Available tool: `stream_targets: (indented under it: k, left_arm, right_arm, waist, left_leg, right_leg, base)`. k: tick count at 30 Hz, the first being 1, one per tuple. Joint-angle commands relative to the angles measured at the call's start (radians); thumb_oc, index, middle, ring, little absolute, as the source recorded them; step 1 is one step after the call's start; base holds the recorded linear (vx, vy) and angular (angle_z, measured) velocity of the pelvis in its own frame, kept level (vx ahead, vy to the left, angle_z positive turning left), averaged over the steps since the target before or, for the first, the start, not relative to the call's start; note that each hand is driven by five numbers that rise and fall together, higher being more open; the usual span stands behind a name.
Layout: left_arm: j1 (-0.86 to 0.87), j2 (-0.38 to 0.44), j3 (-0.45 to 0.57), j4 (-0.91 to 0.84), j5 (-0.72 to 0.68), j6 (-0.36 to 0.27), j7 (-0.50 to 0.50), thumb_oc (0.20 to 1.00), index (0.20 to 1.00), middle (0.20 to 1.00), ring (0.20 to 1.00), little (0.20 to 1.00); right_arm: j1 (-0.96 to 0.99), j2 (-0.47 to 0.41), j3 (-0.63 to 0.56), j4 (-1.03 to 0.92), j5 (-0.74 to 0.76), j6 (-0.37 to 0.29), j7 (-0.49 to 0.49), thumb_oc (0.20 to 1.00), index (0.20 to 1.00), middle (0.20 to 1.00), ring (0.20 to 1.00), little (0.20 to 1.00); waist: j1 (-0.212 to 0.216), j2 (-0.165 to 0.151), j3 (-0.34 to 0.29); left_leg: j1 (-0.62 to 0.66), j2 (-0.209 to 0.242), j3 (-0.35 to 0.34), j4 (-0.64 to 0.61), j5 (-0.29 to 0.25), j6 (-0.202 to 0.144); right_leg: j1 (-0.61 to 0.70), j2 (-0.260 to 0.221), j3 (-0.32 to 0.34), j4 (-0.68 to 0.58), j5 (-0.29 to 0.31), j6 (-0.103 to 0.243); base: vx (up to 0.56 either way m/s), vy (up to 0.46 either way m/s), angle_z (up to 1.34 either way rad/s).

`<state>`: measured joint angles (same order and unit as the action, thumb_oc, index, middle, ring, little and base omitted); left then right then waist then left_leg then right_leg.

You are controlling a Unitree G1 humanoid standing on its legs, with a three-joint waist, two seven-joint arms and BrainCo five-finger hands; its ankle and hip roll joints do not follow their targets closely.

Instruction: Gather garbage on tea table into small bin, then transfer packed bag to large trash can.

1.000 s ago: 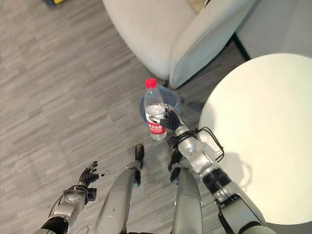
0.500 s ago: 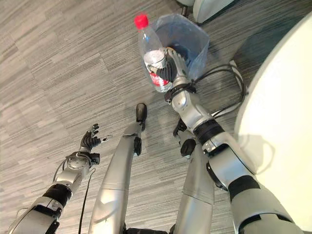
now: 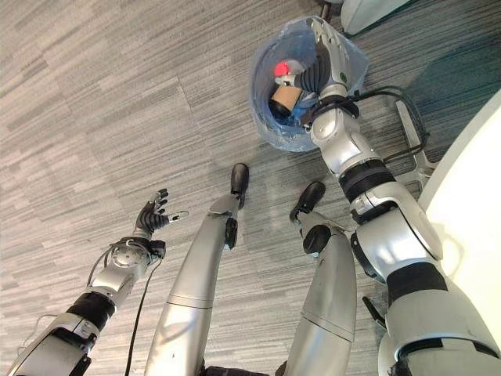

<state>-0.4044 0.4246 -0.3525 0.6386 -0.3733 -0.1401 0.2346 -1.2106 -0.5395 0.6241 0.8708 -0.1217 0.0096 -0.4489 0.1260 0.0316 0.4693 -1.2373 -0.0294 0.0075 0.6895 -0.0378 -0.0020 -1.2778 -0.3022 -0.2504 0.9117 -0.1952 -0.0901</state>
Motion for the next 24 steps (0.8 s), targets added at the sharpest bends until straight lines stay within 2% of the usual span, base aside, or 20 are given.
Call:
stream_targets:
  k: [1,5,10,16,20,21,22,23,24]
  left_arm:
    - [0.109,-0.011,0.024,0.02,0.015,-0.004,0.0,1.0,1.0,1.0,1.0,1.0]
    - [0.122,-0.008,0.04,0.024,0.035,-0.001,-0.001,1.0,1.0,1.0,1.0,1.0]
    - [0.13,0.018,0.035,0.027,0.061,-0.002,0.0,1.0,1.0,1.0,1.0,1.0]
    - [0.13,0.038,0.028,0.02,0.043,-0.012,0.011,1.0,1.0,1.0,1.0,1.0]
    - [0.122,0.048,0.02,0.027,0.03,-0.018,0.017,1.0,1.0,1.0,1.0,1.0]
    - [0.115,0.049,0.014,0.035,0.032,-0.019,0.017,1.0,1.0,1.0,1.0,1.0]
    - [0.109,0.05,0.006,0.043,0.035,-0.02,0.017,1.0,1.0,1.0,1.0,1.0]
    - [0.107,0.047,0.004,0.043,0.036,-0.02,0.014,1.0,1.0,1.0,1.0,1.0]
    - [0.106,0.044,0.002,0.043,0.037,-0.02,0.013,1.0,1.0,1.0,1.0,1.0]
  right_arm:
    - [0.109,-0.028,0.068,-0.126,-0.155,-0.004,0.004,1.0,1.0,1.0,1.0,1.0]
    - [0.144,-0.048,0.109,-0.166,-0.275,0.004,0.025,1.0,1.0,1.0,1.0,1.0]
    - [0.128,-0.029,0.206,-0.108,-0.404,0.024,0.061,1.0,1.0,1.0,1.0,1.0]
    - [0.081,0.032,0.269,-0.003,-0.431,0.046,0.077,1.0,1.0,1.0,1.0,1.0]
    - [0.074,0.109,0.313,0.133,-0.424,0.062,0.115,1.0,1.0,1.0,1.0,1.0]
    - [0.079,0.13,0.324,0.163,-0.424,0.066,0.128,0.893,0.893,0.893,0.893,0.893]
    - [0.086,0.161,0.322,0.19,-0.404,0.064,0.134,0.423,0.423,0.423,0.423,0.423]
    - [0.098,0.176,0.3,0.192,-0.367,0.056,0.135,0.2,0.2,0.2,0.2,0.2]
    - [0.105,0.175,0.291,0.186,-0.35,0.05,0.13,0.2,0.2,0.2,0.2,0.2]
  waist:
    - [-0.026,0.003,-0.081]
    - [-0.036,-0.001,-0.083]
    - [-0.038,0.003,-0.08]
    - [-0.026,0.02,-0.066]
    - [-0.023,0.031,-0.05]
    - [-0.021,0.033,-0.047]
    - [-0.02,0.033,-0.047]
    - [-0.02,0.033,-0.048]
    - [-0.021,0.031,-0.048]
  left_leg:
    - [0.0,-0.027,0.056,0.016,-0.12,0.036]
    - [0.01,-0.021,0.055,0.006,-0.124,0.033]
    - [-0.002,-0.016,0.053,0.018,-0.129,0.03]
    - [-0.024,-0.02,0.055,0.029,-0.125,0.03]
    - [-0.058,-0.028,0.056,0.056,-0.121,0.028]
    - [-0.063,-0.028,0.056,0.06,-0.119,0.027]
    - [-0.065,-0.03,0.059,0.058,-0.118,0.028]
    - [-0.066,-0.031,0.063,0.055,-0.114,0.028]
    - [-0.065,-0.03,0.064,0.051,-0.112,0.028]
  right_leg:
    - [0.018,0.067,0.105,-0.09,-0.043,0.097]
    - [0.028,0.073,0.103,-0.103,-0.041,0.101]
    - [0.015,0.08,0.108,-0.1,-0.039,0.107]
    - [-0.013,0.078,0.117,-0.078,-0.041,0.108]
    - [-0.049,0.071,0.129,-0.043,-0.044,0.102]
    - [-0.055,0.071,0.13,-0.038,-0.044,0.1]
    - [-0.059,0.072,0.131,-0.035,-0.043,0.098]
    - [-0.06,0.077,0.13,-0.036,-0.039,0.098]
    - [-0.059,0.08,0.131,-0.041,-0.037,0.098]
  base:
    - [0.02,-0.037,-0.03]
    - [0.01,-0.024,-0.07]
    - [0.01,-0.012,-0.03]
    - [0.01,-0.002,-0.01]
    - [0.01,-0.008,0.03]
    - [0.0,-0.011,0.05]
    - [-0.01,-0.008,0.04]
    - [0.0,0.0,0.0]
    - [0.0,0.0,0.0]
